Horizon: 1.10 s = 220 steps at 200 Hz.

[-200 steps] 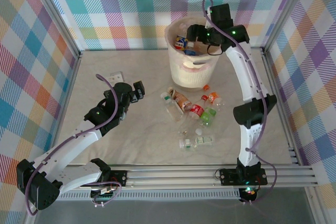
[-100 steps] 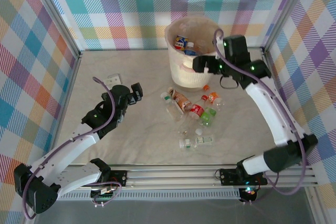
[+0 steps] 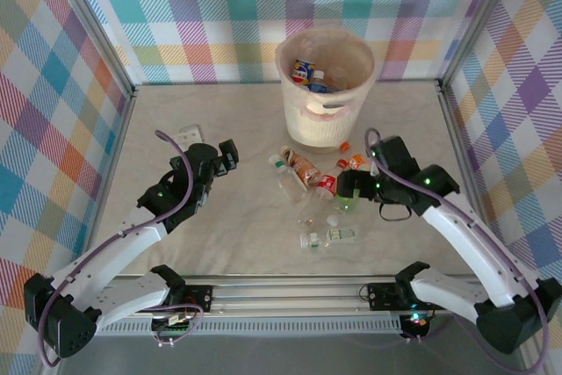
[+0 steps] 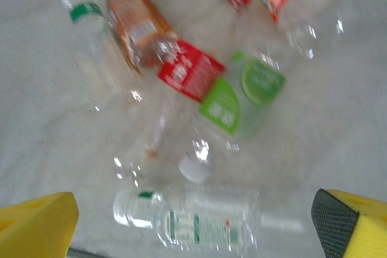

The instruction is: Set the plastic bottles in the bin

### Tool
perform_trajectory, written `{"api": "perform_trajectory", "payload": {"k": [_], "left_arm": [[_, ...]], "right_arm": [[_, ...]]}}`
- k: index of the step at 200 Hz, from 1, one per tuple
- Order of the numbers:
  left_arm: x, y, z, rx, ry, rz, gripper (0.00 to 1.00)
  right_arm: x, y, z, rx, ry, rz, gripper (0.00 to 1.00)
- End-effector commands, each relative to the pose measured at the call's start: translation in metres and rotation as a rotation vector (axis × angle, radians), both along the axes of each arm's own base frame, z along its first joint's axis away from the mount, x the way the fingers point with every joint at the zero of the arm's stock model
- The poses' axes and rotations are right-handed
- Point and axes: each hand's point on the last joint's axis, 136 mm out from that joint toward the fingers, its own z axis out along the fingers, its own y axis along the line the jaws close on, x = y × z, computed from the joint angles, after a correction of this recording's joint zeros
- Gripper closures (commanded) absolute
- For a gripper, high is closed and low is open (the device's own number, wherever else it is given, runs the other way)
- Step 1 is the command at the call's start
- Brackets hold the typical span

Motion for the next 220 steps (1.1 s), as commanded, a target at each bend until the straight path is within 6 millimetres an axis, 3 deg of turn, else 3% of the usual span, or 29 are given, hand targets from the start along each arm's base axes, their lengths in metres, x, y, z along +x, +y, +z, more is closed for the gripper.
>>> {"api": "perform_trajectory", "payload": {"k": [1,58,100,147,220], "left_arm": [[0.000,0.002,-0.003,0.009,0.001,0.019,0.00],[0.002,0.005,-0.010,0.046,0.023,0.036,0.00],[0.003,0.005,-0.014,0.059,0.034,0.040,0.00],[0.005,0.005,-0.019,0.074,0.044,0.043,0.00],[0.003,0.008,-0.024,0.097,0.053,0.044,0.00]], "right_arm": [[-0.032,-0.009,-0.019,0.069,0.124,-0.155,0.00],[-0.080,0.022,-0.071,0.274,0.378,-0.257,0.00],[-0.099,0.031,-0.097,0.285,0.489,-0.330,0.00],[-0.090,0.044,-0.118,0.331,0.511,-0.366,0.00],[-0.077,0.041,-0.136,0.315,0.477,-0.446,0.00]]}}
